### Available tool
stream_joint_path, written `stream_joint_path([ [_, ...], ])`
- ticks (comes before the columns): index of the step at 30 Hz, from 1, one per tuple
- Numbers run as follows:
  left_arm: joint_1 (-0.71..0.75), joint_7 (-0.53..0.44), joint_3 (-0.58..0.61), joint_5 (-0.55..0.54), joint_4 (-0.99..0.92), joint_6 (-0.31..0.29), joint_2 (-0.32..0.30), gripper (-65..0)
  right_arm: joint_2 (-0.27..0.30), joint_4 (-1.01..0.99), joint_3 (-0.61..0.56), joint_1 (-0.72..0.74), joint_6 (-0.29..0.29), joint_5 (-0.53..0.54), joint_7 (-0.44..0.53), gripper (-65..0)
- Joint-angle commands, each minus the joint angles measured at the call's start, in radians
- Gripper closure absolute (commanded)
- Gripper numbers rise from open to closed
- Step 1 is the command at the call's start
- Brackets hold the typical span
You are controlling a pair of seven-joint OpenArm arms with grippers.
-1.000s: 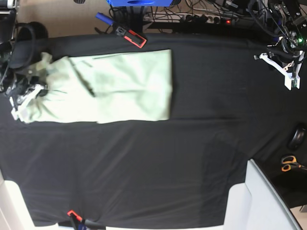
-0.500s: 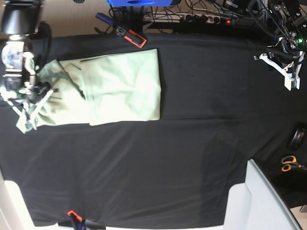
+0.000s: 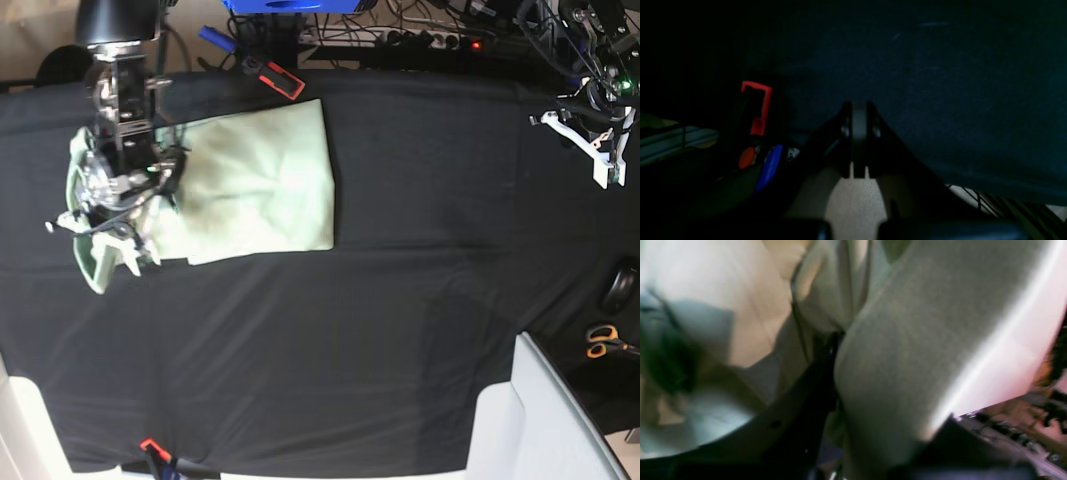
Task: Fold the T-shirt properly
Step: 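Fold the held edge over toward the shirt's middle with the right gripper, then press the folded part flat with the right gripper and release it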
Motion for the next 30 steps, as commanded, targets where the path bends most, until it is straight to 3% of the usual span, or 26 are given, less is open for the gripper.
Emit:
stream_joint_path([
  [1,-0.001,-0.014,-0.005,-0.001,0.016,-0.001,-0.014,0.0,-0.011,0.03,-0.011,0.009,-0.009,-0.04,0.014,-0.3],
  [6,-0.001,-0.014,-0.005,-0.001,0.016,-0.001,-0.014,0.0,-0.04,0.036,-0.07,-0.005,-0.013,-0.109,0.011,-0.3],
  [21,-0.001,-0.016,-0.005,-0.001,0.016,-0.001,-0.014,0.0,-0.052,0.086,-0.232,-0.034,-0.015,-0.112,-0.034,-0.3],
  [30,-0.001,-0.016,-0.005,-0.001,0.018,-0.001,-0.014,0.0,-0.052,0.132,-0.371,-0.054,-0.016,-0.112,-0.109,-0.3],
])
